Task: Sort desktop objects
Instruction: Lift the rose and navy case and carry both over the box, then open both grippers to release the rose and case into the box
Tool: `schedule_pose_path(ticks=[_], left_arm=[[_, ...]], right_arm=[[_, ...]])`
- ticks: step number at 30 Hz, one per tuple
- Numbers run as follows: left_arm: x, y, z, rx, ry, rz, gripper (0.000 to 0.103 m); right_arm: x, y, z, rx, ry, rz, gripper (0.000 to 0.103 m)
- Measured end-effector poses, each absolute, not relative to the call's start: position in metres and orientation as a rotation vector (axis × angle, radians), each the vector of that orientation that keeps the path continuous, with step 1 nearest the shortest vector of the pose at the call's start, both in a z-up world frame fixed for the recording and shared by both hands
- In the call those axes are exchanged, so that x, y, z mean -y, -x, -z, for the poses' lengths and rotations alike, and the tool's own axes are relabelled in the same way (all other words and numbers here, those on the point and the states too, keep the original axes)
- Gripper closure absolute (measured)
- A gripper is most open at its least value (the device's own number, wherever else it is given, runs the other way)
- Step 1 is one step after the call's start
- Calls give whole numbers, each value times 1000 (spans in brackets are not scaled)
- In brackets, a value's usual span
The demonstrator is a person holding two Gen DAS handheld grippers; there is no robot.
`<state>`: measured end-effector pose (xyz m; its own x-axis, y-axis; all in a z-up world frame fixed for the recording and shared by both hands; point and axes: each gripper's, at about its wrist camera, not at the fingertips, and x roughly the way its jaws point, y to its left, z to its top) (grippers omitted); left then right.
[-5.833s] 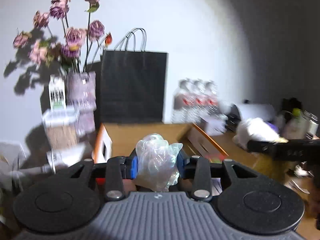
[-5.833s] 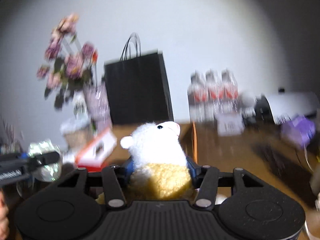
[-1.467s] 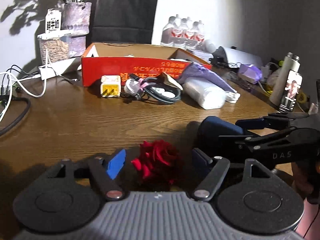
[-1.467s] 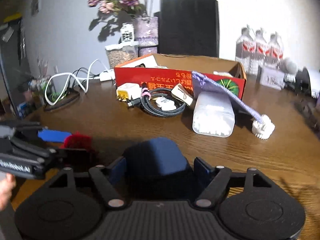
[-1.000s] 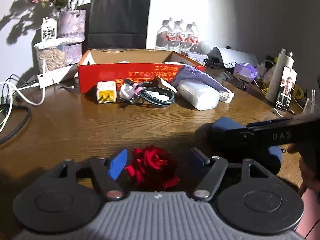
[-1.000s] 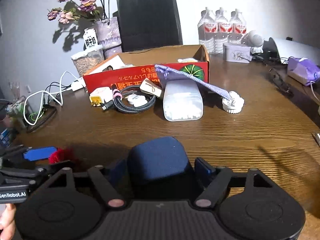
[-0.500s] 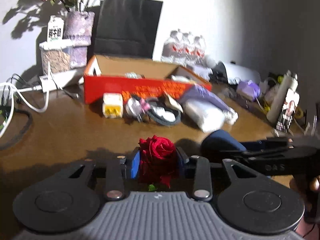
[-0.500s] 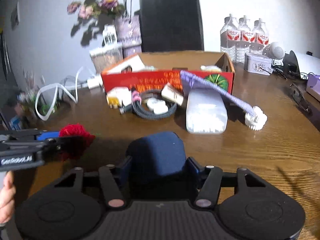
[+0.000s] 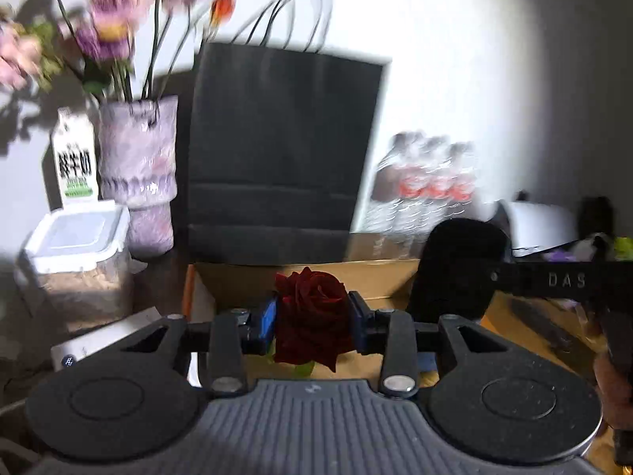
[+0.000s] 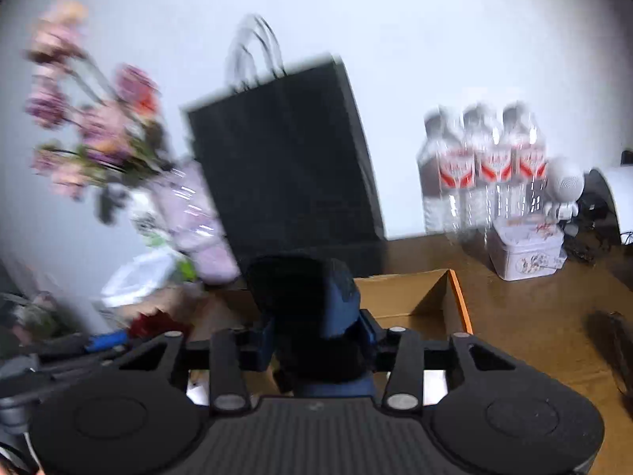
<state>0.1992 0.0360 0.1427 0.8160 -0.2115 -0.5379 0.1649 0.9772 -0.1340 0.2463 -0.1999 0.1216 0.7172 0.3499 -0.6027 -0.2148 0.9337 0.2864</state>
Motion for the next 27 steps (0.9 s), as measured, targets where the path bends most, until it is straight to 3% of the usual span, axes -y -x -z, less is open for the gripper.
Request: schedule_pose_path(ticks=[9,13,18,21,22,27], left_arm=[[-40,-308,-72,-799,23,69,64],[-45,-319,-59,-851,43,26,62],[-46,-318,-61,-842,8,15,52],[-51,-314,-67,-828,35,-3,36],[-52,-310,-73,-812,48,5,34],[-49,-278,-110,-761,18,-7,24]], right_arm=[[178,-346,-61,-925,-66,-150,71],[186,-349,-54,-949,-65,-184,72],[194,-339,-53,-1032,-51,-207,72],[200,-330,-56,-1030,-62,-197,65],[201,-325,-59,-1024,-52,-197,57],[213,-291,-99,-940,-91,-248,47]])
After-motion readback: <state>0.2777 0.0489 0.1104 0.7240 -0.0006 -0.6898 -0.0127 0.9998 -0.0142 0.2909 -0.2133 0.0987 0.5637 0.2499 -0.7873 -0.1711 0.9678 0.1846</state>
